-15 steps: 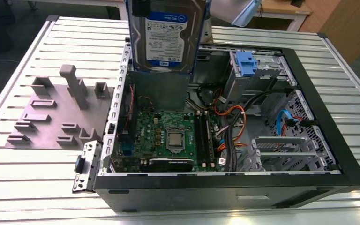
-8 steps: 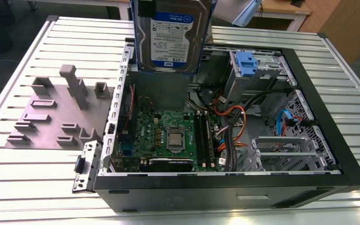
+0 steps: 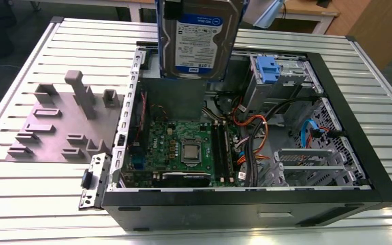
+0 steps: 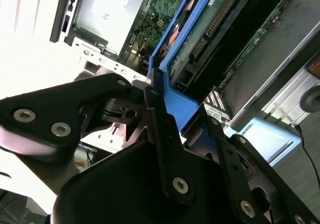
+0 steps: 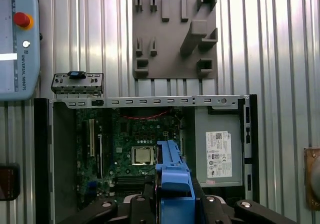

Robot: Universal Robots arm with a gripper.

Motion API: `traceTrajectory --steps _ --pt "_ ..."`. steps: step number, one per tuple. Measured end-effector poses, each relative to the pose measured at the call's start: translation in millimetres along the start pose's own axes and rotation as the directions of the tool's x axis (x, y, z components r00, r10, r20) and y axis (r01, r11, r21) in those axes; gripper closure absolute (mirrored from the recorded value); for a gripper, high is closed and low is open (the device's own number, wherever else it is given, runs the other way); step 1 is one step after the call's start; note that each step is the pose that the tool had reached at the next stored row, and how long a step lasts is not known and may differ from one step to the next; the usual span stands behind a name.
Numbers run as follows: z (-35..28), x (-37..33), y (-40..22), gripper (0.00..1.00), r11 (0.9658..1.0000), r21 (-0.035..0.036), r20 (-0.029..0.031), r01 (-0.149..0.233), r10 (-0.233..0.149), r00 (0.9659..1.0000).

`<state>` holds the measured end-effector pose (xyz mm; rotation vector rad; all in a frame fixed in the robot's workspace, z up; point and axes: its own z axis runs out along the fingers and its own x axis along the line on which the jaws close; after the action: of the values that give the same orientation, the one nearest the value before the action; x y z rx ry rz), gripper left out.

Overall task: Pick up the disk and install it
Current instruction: 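Pick up the disk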

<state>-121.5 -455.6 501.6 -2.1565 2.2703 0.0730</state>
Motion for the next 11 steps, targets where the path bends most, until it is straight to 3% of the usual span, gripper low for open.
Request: traceTrajectory --steps 11 --pt "-0.7 -1.4 -27.9 0.64 1.0000 -0.0001 0.0000 0.000 0.000 1.0000"
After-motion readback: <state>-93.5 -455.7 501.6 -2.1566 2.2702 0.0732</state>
